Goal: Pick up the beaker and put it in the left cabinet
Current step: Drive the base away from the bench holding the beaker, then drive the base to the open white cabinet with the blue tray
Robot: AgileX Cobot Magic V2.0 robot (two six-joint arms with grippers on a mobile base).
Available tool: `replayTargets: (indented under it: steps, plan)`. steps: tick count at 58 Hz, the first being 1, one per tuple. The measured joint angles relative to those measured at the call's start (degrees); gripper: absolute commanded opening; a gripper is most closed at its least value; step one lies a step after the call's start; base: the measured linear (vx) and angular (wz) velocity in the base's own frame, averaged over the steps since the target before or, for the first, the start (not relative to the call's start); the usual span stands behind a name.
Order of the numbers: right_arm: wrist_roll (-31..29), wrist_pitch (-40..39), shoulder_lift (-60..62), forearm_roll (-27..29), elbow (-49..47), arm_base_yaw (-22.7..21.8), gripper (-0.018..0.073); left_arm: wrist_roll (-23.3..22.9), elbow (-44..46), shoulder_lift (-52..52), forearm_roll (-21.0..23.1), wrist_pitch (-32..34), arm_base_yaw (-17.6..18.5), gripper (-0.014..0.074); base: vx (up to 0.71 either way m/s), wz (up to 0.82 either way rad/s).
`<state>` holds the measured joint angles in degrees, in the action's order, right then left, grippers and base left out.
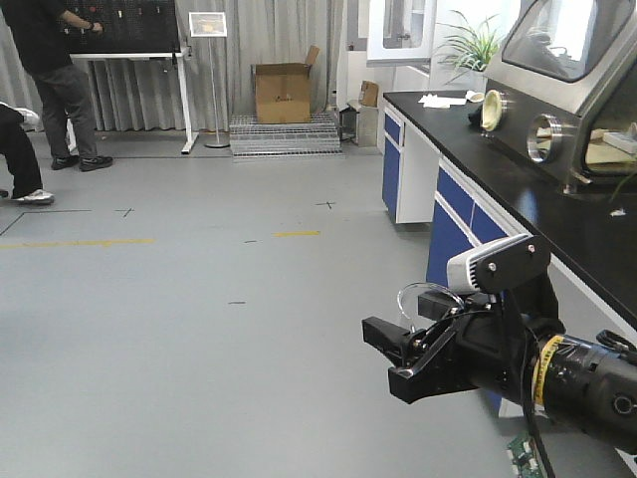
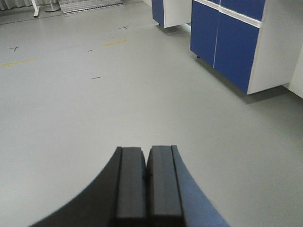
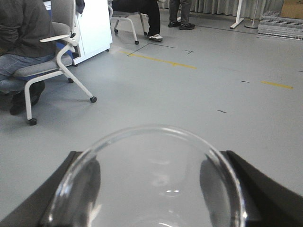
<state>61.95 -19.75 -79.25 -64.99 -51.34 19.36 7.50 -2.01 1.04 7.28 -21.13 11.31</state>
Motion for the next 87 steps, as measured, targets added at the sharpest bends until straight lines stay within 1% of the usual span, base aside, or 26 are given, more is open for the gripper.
replayTargets:
  steps: [43,87]
  plan:
    - [0.0,0.0,0.0,0.0,0.0,0.0,0.0037,0.0,0.0,0.0,0.0,0.0,0.0,-0.0006,0.6,0.04]
    - [0.0,0.0,0.0,0.0,0.0,0.0,0.0037,0.0,0.0,0.0,0.0,0.0,0.0,-0.0006,0.67,-0.03]
